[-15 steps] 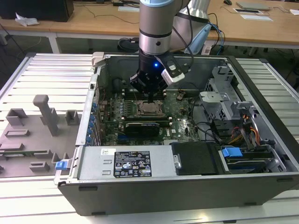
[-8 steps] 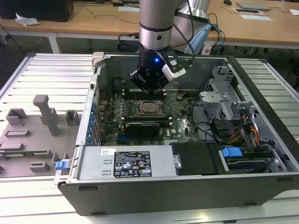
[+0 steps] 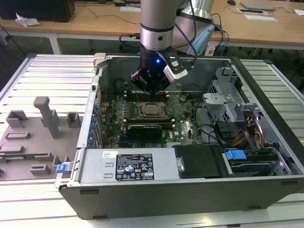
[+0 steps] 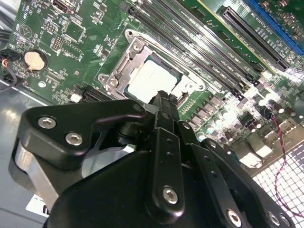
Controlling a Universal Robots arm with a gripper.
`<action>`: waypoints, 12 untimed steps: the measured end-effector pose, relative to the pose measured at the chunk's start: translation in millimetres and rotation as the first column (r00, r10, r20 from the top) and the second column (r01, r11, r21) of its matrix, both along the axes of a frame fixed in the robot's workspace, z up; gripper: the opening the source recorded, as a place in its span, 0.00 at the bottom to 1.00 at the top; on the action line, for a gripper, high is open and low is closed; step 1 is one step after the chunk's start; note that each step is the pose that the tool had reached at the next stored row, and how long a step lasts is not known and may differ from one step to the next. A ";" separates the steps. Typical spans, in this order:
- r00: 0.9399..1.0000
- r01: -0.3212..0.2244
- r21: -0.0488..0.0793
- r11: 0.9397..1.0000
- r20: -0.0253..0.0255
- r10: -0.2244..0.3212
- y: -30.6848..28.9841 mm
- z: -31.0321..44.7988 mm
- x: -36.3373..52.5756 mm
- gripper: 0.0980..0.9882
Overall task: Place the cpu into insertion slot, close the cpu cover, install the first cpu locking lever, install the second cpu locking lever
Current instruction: 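Install the first cpu locking lever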
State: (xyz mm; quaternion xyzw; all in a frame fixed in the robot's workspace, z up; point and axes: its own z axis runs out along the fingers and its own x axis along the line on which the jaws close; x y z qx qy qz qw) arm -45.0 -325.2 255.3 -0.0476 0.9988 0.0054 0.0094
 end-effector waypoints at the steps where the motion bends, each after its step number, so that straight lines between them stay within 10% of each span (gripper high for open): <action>1: 1.000 0.000 0.000 1.000 0.000 0.000 0.0 0.0 -1.3 0.01; 12: 1.000 0.000 0.000 1.000 0.001 0.000 0.0 0.0 -19.5 0.01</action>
